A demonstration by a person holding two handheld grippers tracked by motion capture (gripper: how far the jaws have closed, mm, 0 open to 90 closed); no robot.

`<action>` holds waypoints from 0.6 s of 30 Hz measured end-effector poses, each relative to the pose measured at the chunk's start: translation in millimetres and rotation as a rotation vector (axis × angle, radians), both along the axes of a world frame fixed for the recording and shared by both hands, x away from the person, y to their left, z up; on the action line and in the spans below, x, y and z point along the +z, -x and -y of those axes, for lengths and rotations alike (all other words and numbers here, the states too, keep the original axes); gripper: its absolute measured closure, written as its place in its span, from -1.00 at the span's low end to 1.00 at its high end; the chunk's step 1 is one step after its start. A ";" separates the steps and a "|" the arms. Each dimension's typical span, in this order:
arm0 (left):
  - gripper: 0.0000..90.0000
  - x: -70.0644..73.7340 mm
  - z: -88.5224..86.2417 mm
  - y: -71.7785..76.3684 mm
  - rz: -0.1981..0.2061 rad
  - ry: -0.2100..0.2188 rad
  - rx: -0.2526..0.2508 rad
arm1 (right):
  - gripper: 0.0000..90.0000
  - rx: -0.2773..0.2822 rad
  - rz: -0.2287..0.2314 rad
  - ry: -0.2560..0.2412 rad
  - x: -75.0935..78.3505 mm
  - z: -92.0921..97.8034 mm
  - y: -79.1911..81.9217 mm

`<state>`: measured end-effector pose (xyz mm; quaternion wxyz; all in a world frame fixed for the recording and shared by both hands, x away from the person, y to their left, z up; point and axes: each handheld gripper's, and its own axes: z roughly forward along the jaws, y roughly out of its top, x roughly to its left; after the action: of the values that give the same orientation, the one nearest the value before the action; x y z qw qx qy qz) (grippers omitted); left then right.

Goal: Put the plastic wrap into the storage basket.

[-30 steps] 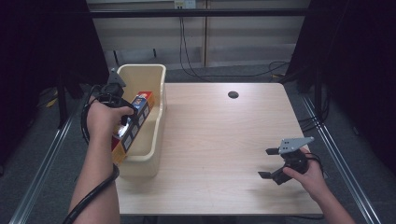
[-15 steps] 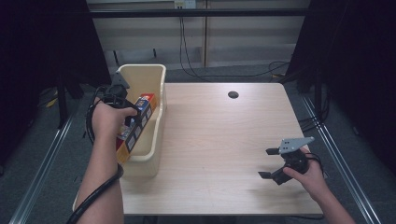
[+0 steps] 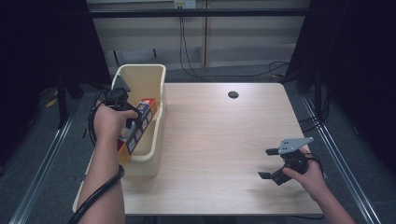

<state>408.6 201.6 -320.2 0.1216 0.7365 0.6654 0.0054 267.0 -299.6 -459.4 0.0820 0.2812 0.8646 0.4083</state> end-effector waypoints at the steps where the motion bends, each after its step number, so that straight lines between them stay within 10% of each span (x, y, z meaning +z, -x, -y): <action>1: -0.11 -0.2 -0.1 -0.2 -0.001 -0.003 -0.004 | -0.90 -0.001 0.001 -0.001 0.0 0.1 0.0; 18: -0.11 -10.0 0.3 -4.6 -0.019 -0.002 0.001 | -0.90 0.010 -0.011 0.009 -2.2 -0.6 -0.7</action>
<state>413.2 201.3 -330.1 0.1146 0.7364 0.6668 -0.0010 267.6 -299.0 -461.6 0.0765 0.2790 0.8682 0.4032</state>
